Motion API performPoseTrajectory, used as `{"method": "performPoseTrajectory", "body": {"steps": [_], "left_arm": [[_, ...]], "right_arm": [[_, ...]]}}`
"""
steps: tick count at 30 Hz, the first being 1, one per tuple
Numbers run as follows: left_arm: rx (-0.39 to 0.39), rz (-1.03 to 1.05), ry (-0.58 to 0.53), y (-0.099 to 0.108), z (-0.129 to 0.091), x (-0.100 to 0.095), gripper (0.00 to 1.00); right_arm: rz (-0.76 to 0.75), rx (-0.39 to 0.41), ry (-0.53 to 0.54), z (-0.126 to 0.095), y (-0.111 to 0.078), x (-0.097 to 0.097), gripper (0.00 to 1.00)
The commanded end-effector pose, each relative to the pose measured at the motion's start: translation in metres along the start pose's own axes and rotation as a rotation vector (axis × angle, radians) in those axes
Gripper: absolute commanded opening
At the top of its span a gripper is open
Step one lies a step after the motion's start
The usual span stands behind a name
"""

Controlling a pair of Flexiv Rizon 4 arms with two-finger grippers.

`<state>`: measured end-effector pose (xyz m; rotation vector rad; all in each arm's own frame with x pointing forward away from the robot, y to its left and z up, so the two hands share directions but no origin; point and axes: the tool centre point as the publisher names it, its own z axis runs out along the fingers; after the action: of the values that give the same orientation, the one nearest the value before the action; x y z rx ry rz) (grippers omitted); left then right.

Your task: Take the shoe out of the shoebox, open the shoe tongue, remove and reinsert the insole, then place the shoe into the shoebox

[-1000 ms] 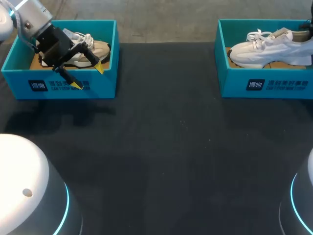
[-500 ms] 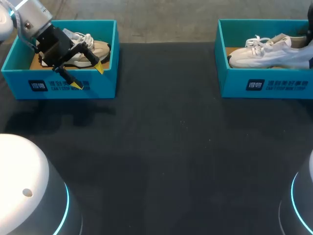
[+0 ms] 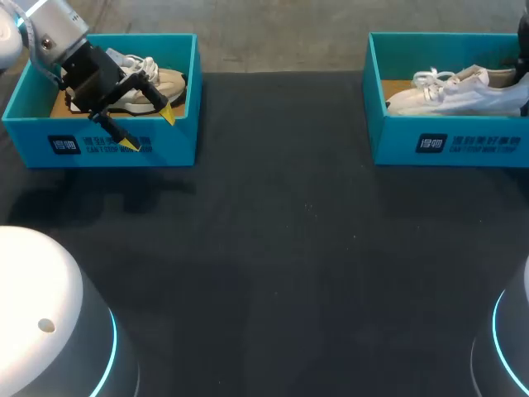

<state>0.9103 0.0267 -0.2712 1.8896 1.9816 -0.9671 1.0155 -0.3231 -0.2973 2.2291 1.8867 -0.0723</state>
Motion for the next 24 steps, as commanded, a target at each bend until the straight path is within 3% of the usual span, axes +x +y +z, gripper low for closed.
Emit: {"method": "performPoseTrajectory", "body": {"steps": [1,9,24], "left_arm": [[-0.002,0.000,0.003,-0.001,0.000,0.000,1.00],[-0.002,0.000,0.003,-0.001,0.000,0.000,1.00],[-0.002,0.000,0.003,-0.001,0.000,0.000,1.00]], "right_arm": [[0.009,-0.007,0.006,-0.011,-0.001,-0.005,0.00],[0.015,-0.010,-0.003,-0.021,-0.004,-0.016,0.00],[-0.016,-0.018,0.005,-0.005,-0.002,-0.013,0.00]]}}
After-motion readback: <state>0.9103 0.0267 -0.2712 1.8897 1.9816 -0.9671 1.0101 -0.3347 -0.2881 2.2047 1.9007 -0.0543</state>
